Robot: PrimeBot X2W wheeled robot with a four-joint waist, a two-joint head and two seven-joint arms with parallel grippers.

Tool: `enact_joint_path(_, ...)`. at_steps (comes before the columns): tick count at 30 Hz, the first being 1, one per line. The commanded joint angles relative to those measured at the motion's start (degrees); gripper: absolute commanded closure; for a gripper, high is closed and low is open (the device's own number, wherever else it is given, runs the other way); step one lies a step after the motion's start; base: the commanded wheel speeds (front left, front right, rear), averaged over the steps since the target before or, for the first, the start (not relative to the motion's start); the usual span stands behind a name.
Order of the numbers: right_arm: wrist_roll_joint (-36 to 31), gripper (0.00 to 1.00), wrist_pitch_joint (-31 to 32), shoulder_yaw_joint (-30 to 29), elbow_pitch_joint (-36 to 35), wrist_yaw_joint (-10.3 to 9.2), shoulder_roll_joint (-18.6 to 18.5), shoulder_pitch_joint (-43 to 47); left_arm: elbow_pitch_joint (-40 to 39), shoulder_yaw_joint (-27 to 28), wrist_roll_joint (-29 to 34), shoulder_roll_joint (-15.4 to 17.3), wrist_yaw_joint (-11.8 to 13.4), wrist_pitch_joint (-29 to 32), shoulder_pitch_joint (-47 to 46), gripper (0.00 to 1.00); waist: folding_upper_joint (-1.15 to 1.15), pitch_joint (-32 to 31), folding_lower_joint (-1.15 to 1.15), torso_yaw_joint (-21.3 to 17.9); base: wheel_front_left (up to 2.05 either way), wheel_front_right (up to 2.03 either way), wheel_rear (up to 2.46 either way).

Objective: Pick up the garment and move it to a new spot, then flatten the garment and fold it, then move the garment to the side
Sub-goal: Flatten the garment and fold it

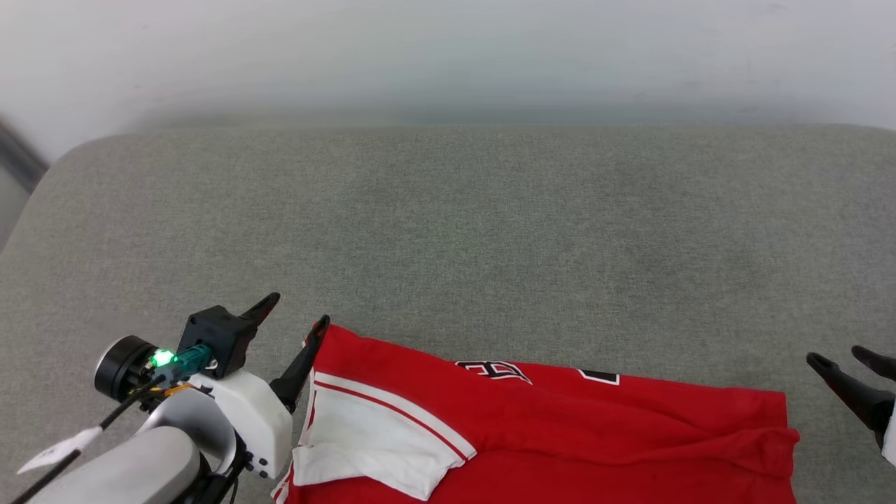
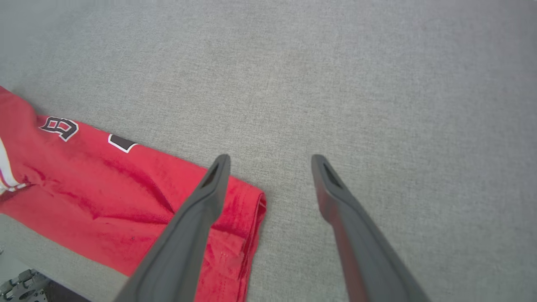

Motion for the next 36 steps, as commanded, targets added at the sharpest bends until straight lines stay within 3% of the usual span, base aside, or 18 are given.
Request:
enact_joint_path(1, 1.13, 0.0, 0.35, -2.71, 1.11, -0.04, 1.48, 2.03, 0.2, 1.07, 0.52, -0.92, 2.08, -3.05, 1.71, 0.0, 0.0, 0.36, 0.0, 0.28, 0.0, 0.0, 0.0)
enact_joint_path(9, 6.42, 0.0, 4.23, -9.21, 4.36, -0.03, 7.56, 7.01, 0.55, 7.15, 1.77, -4.09, 9.69, -8.92, 6.29, 0.0, 0.0, 2.12, 0.0, 1.08, 0.0, 0.0, 0.0)
enact_joint_path(16, 7.78, 0.0, 6.69, -10.47, 6.34, -0.04, 11.93, 9.17, -1.87, 18.08, 8.49, -9.68, 14.18, -9.27, 12.87, 0.0, 0.0, 3.89, 0.0, 2.37, 0.0, 0.0, 0.0)
enact_joint_path(27, 9.58, 0.0, 12.91, -5.64, 8.24, -0.04, 18.13, 13.13, -3.49, 34.12, 24.18, -21.47, 13.11, -9.25, 25.9, 0.0, 0.0, 4.49, 0.0, 3.83, 0.0, 0.0, 0.0)
enact_joint_path(36, 8.84, 0.0, 14.12, -3.38, 7.18, -0.04, 19.23, 14.73, -4.7, 42.9, 33.58, -30.13, 10.17, -9.25, 33.97, 0.0, 0.0, 3.74, 0.0, 3.92, 0.0, 0.0, 0.0)
